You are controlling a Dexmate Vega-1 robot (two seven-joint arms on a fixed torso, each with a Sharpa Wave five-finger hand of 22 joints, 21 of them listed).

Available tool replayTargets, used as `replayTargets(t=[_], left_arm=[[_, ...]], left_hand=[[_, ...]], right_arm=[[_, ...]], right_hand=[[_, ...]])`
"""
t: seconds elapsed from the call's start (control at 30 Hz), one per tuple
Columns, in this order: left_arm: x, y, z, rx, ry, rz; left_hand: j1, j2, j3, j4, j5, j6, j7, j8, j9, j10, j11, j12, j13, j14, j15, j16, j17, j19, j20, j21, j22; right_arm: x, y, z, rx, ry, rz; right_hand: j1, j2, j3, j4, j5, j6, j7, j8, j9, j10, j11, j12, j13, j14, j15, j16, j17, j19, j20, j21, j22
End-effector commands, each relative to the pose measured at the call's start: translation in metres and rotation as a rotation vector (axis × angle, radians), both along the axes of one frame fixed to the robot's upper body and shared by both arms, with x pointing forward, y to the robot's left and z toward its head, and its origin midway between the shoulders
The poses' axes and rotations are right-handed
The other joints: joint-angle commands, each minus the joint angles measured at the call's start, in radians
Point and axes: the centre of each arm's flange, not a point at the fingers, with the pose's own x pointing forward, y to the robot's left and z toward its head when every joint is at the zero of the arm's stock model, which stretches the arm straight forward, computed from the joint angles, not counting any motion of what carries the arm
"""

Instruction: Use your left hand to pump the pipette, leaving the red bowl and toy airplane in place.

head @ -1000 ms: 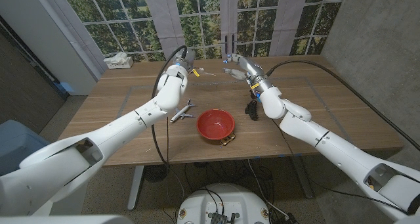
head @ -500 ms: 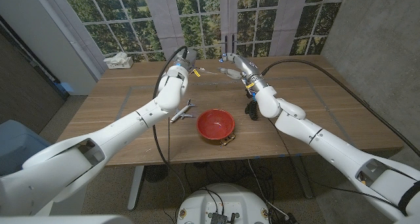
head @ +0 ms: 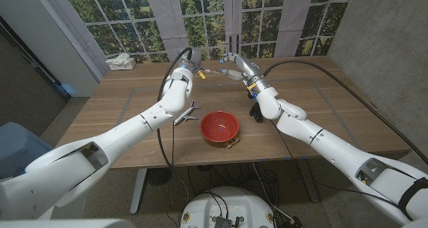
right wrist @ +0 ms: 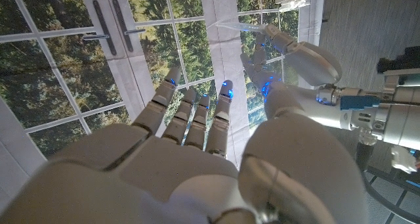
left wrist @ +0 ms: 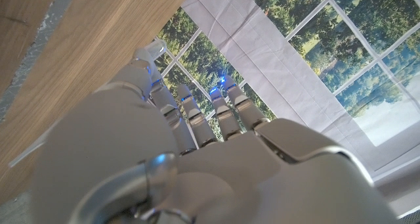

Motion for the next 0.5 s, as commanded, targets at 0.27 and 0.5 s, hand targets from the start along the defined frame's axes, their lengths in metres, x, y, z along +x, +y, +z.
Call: replayTargets(t=[0.27,0.5], left_arm=[[-0.0068,-0.0110,-0.0110,-0.014,-0.056,-0.026],[-0.0096,-0.0146,-0.0140,0.020,-0.084,-0.014]], left_hand=[[0.014,0.004,-0.004,0.000,0.005,0.013,0.003,0.009,0.006,0.009,0.001,-0.001,0.002,0.005,-0.161,-0.001,0.002,0.014,-0.001,0.008,0.003],[0.018,0.007,-0.005,-0.001,0.006,0.015,0.002,0.010,0.006,0.012,0.001,0.000,0.003,0.010,-0.163,0.001,0.002,0.017,-0.003,0.008,0.003]], right_arm=[[0.0013,0.0070,0.0021,-0.032,-0.006,-0.023],[-0.0032,0.0062,0.0046,-0.043,0.002,-0.028]], right_hand=[[0.027,-0.017,-0.011,0.004,0.000,0.021,-0.005,0.008,0.005,0.012,-0.005,0.009,0.005,0.011,-0.050,0.012,0.006,0.013,-0.004,0.002,0.004],[0.025,-0.030,-0.024,0.012,0.000,0.014,0.002,0.004,0.006,0.007,0.001,0.006,0.007,0.001,-0.039,0.010,0.009,0.008,0.004,-0.003,0.004]])
